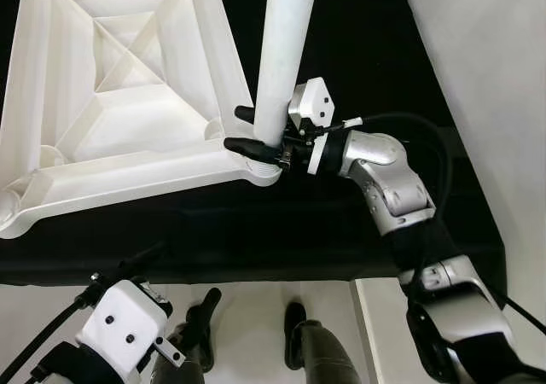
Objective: Building children table
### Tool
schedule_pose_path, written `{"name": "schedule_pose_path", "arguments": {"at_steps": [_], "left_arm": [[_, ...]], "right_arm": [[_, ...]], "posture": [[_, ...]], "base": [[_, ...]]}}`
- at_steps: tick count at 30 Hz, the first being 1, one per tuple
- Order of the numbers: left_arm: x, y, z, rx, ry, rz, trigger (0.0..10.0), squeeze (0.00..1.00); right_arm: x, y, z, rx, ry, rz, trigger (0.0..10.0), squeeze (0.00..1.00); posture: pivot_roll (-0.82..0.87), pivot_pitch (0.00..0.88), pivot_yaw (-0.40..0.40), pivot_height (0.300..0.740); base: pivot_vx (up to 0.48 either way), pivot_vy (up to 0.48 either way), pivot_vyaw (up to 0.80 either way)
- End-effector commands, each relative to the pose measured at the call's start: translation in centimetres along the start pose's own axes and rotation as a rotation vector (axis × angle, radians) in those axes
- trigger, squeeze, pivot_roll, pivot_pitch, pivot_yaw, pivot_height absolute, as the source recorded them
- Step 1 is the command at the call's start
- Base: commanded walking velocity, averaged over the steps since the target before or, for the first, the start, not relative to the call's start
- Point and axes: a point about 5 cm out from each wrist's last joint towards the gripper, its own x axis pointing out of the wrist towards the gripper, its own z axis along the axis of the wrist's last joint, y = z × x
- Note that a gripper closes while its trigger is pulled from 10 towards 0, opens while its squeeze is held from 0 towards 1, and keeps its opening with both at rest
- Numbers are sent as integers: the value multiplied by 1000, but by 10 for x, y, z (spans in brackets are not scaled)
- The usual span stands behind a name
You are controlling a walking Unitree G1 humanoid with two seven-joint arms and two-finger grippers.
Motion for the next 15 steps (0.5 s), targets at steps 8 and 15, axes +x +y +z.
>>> {"name": "schedule_pose_path", "arguments": {"at_steps": [8,15], "left_arm": [[-1,-2,-5,-12,21,-15,10000,0],[0,-2,-6,-11,21,-15,10000,0]], "right_arm": [[-13,36,-47,181,227,-408,10000,0],[-4,57,-41,220,233,-603,10000,0]], "posture": [[-32,438,-102,740],[-33,428,-105,740]], "base": [[0,0,0],[0,0,0]]}}
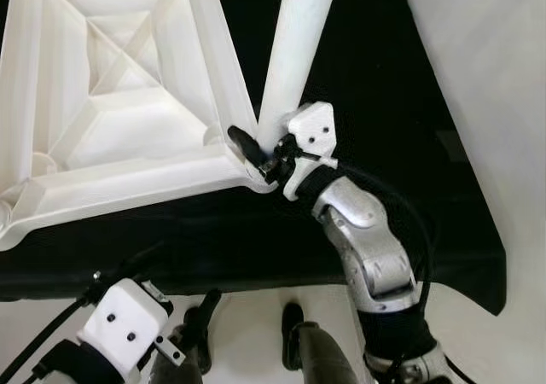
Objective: Building children table
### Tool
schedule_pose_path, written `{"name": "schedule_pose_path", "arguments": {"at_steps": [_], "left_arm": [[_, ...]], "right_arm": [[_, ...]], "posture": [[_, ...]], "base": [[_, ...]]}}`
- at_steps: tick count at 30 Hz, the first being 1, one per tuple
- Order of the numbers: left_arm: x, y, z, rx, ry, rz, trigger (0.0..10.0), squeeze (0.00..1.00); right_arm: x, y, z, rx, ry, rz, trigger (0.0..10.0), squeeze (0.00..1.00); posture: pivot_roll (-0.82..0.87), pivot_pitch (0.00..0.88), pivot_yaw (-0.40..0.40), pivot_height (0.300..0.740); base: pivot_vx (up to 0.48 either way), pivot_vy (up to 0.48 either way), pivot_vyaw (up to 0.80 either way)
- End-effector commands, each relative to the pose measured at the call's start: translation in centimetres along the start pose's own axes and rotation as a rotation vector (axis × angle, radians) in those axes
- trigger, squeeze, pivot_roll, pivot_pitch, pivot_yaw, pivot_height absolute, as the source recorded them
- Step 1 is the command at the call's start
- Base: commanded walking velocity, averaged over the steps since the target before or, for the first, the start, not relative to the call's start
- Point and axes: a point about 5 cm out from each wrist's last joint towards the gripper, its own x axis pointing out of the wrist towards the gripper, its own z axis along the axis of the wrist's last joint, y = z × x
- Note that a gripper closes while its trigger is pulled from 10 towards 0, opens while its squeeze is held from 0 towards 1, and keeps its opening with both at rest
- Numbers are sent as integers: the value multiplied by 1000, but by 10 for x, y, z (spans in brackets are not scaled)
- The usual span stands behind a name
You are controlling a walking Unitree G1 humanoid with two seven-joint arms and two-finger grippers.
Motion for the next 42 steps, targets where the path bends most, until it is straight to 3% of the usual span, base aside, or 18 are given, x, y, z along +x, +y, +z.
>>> {"name": "schedule_pose_path", "arguments": {"at_steps": [1,9,20,21,22,31,32,33,34,42], "left_arm": [[-1,-3,-5,-18,23,-10,10000,0],[1,-3,-5,-16,19,-10,10000,0],[1,-4,-5,-15,14,-3,10000,0],[2,-3,-5,-15,14,-2,10000,0],[2,-3,-5,-15,14,-2,10000,0],[2,-3,-6,-13,14,0,10000,0],[2,-3,-6,-12,14,0,10000,0],[2,-3,-6,-12,14,0,10000,0],[2,-3,-6,-12,14,0,10000,0],[4,-2,-7,-8,12,4,10000,0]], "right_arm": [[-11,-7,-46,56,259,-128,10000,0],[-5,23,-40,103,282,-213,10000,0],[-10,16,-39,84,307,-183,10000,0],[-10,15,-39,85,301,-170,10000,929],[-11,14,-38,98,291,-161,10000,1000],[-6,11,-21,158,156,-65,10000,1000],[-4,9,-16,157,123,-26,10000,192],[-4,9,-16,157,123,-26,10000,192],[-1,8,-12,151,97,14,10000,0],[26,-23,20,47,-27,392,10000,0]], "posture": [[-33,428,-105,740],[-31,428,-107,740],[-39,429,-112,740],[-41,429,-115,740],[-41,429,-115,740],[-42,428,-113,740],[-41,426,-114,740],[-41,426,-114,740],[-41,426,-114,740],[-38,414,-124,740]], "base": [[0,0,0],[0,0,0],[0,0,0],[0,0,0],[0,0,0],[0,0,0],[0,0,0],[0,0,0],[0,0,0],[0,0,0]]}}
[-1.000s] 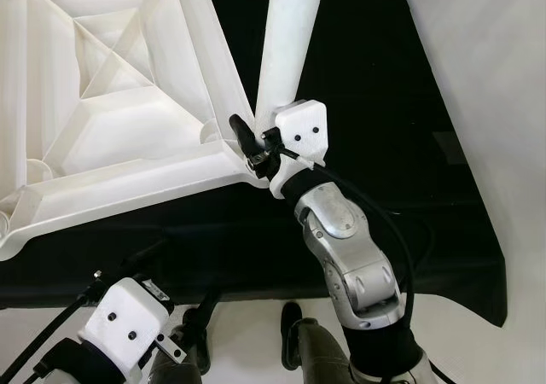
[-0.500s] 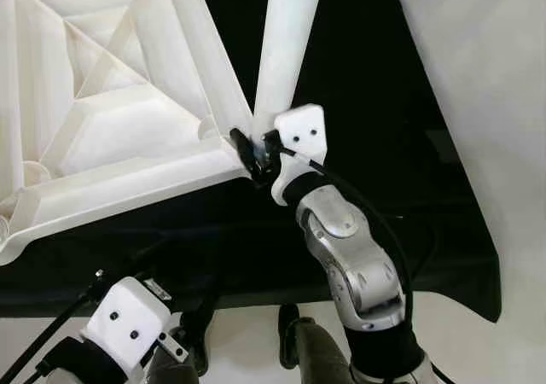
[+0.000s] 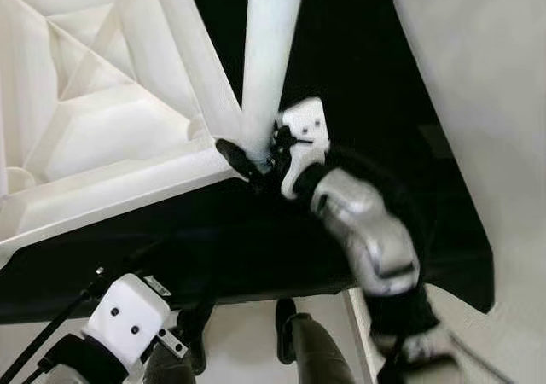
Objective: Building children table
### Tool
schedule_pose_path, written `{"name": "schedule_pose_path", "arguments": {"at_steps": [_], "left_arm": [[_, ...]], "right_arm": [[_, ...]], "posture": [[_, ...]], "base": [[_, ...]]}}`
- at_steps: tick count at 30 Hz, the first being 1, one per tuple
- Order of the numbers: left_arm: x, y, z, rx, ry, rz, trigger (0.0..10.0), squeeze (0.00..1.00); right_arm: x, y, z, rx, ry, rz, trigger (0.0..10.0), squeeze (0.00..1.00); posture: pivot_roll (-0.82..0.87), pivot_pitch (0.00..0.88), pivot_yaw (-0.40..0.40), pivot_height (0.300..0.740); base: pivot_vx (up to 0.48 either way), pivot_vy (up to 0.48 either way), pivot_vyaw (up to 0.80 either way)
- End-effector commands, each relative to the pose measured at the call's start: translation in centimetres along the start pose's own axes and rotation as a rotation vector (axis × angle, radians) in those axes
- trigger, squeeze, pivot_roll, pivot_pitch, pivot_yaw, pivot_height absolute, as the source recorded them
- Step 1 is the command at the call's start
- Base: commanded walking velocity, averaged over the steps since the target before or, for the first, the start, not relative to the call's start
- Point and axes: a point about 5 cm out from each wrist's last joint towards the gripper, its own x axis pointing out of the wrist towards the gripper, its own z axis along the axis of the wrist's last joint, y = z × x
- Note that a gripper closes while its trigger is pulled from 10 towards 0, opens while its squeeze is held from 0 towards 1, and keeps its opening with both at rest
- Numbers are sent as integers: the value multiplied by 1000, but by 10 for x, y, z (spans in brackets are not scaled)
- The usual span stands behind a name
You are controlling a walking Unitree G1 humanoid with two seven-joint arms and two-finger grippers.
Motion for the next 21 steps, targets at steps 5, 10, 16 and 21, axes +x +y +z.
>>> {"name": "schedule_pose_path", "arguments": {"at_steps": [5,10,16,21], "left_arm": [[-1,-4,-3,-16,16,-11,10000,0],[0,-5,-3,-15,14,-8,10000,0],[0,-6,-3,-16,11,-7,10000,0],[1,-6,-3,-16,9,-3,10000,0]], "right_arm": [[8,-15,15,-53,-52,171,10000,0],[15,-20,25,-91,-65,358,10000,0],[18,-22,24,-64,-54,519,0,0],[18,-25,17,-48,-22,588,0,0]], "posture": [[-36,413,-128,740],[-34,410,-133,740],[-32,411,-136,740],[-33,410,-139,740]], "base": [[0,0,0],[0,0,0],[0,0,0],[0,0,0]]}}
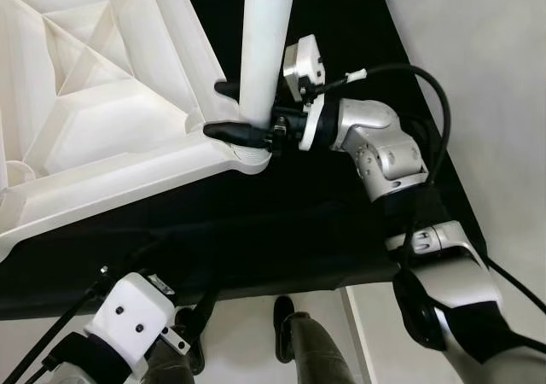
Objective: Building children table
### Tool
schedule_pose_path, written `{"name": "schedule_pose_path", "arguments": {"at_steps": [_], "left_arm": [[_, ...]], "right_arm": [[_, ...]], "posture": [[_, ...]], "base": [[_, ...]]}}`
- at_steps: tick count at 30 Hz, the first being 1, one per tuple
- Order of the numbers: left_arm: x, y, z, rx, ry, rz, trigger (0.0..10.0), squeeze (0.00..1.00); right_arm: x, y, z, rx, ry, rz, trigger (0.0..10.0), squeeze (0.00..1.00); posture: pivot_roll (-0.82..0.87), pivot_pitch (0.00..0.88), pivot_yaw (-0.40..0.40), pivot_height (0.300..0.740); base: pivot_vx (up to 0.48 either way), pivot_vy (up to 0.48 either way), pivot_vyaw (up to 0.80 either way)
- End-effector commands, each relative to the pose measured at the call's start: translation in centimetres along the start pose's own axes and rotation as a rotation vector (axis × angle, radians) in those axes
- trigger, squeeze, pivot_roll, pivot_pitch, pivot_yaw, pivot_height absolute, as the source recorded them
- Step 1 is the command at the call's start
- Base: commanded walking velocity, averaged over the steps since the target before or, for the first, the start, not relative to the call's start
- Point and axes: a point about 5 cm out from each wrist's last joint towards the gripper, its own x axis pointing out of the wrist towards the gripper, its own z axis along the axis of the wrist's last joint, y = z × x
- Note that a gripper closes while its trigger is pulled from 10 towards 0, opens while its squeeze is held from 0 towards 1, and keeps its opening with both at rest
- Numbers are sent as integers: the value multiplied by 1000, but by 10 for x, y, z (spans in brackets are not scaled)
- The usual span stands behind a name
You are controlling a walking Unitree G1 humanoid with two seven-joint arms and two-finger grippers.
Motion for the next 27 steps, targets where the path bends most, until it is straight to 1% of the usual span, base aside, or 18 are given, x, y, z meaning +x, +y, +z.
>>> {"name": "schedule_pose_path", "arguments": {"at_steps": [1,5,8,9,11,12,13,14,16,18,19,20,21,22,23,24,26,27], "left_arm": [[-1,-4,-3,-19,13,-7,10000,0],[-1,-4,-3,-22,11,-8,10000,0],[-1,-5,-3,-24,10,-10,10000,0],[-1,-5,-4,-26,10,-10,10000,0],[-1,-5,-4,-26,10,-10,10000,0],[0,-6,-4,-26,10,-12,10000,0],[0,-6,-4,-27,10,-13,10000,0],[0,-6,-4,-27,10,-13,10000,0],[0,-6,-5,-28,9,-15,10000,0],[0,-6,-5,-28,9,-15,10000,0],[-1,-5,-5,-26,10,-16,10000,0],[-1,-5,-5,-26,10,-16,10000,0],[0,-4,-5,-24,10,-16,10000,0],[0,-3,-6,-21,10,-19,10000,0],[0,-3,-6,-21,10,-19,10000,0],[1,-3,-6,-18,10,-21,10000,0],[1,-3,-6,-18,10,-21,10000,0],[2,-2,-7,-17,12,-24,10000,0]], "right_arm": [[2,2,-3,0,12,46,0,0],[2,1,-6,13,22,33,0,0],[-3,2,-11,25,35,-6,0,0],[-10,2,-16,33,47,-48,0,0],[-12,1,-17,35,54,-67,0,0],[-18,4,-21,56,69,-127,0,0],[-22,6,-25,71,80,-160,0,0],[-22,6,-25,71,80,-160,0,0],[-28,21,-37,145,103,-283,0,0],[-28,21,-37,145,103,-283,0,0],[-31,41,-65,194,257,-606,0,0],[-31,41,-65,194,257,-606,0,0],[-35,73,-84,169,363,-805,0,0],[-31,95,-90,184,397,-924,0,0],[-31,95,-90,184,397,-924,0,0],[-28,108,-91,198,402,-978,0,0],[-28,108,-91,198,402,-978,0,0],[-19,111,-91,223,379,-943,0,0]], "posture": [[-36,408,-140,740],[-37,407,-141,740],[-47,400,-139,740],[-54,396,-141,740],[-54,396,-141,740],[-67,392,-146,740],[-67,392,-146,740],[-67,392,-146,740],[-71,389,-151,740],[-71,389,-151,740],[-71,390,-148,740],[-71,390,-148,740],[-70,393,-130,740],[-68,395,-120,740],[-68,395,-120,740],[-68,395,-120,740],[-68,395,-120,740],[-68,388,-117,740]], "base": [[0,0,0],[0,0,0],[0,0,0],[0,0,0],[0,0,0],[0,0,0],[0,0,0],[0,0,0],[0,0,0],[0,0,0],[0,0,0],[0,0,0],[0,0,0],[0,0,0],[0,0,0],[0,0,0],[0,0,0],[0,0,0]]}}
